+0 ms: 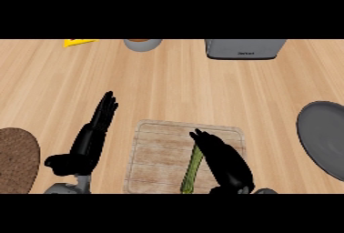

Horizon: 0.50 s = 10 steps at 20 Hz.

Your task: Pick the squash from the cutting board and place it in the pan

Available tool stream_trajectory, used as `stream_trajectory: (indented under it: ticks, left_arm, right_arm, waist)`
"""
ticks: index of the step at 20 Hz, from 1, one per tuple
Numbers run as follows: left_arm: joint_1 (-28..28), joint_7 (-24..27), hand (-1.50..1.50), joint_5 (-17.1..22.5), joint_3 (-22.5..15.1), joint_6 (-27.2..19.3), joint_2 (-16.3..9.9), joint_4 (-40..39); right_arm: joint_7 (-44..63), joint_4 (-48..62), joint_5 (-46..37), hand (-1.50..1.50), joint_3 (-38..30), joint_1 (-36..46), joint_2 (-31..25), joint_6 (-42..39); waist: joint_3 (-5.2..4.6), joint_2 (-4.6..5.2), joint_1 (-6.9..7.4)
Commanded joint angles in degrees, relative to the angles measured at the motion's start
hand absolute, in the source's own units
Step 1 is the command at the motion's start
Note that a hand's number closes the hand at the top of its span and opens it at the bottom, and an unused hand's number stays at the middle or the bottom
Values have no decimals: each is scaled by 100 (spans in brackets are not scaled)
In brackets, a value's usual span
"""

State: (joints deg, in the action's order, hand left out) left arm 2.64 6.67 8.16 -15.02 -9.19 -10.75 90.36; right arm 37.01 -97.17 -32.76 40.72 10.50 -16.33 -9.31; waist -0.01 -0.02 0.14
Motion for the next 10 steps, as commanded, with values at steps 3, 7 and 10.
stream_trajectory:
  ticks: [3, 7, 10]
  left_arm:
    - [124, 368, 0, -250, 275, 120, 281, -543]
    - [-126, -133, 0, -243, 206, 253, 249, 152]
    - [-256, 51, 0, -377, 247, 330, 274, 80]
  right_arm:
    - [-191, 125, -252, -150, -485, -131, 372, -235]
    - [-677, 656, -583, -150, -534, -252, 725, 190]
    - [-920, 1354, -877, -150, -533, -163, 1049, 354]
  waist:
    - [0, 1, -18]
    - [1, -1, -6]
    - [2, 1, 3]
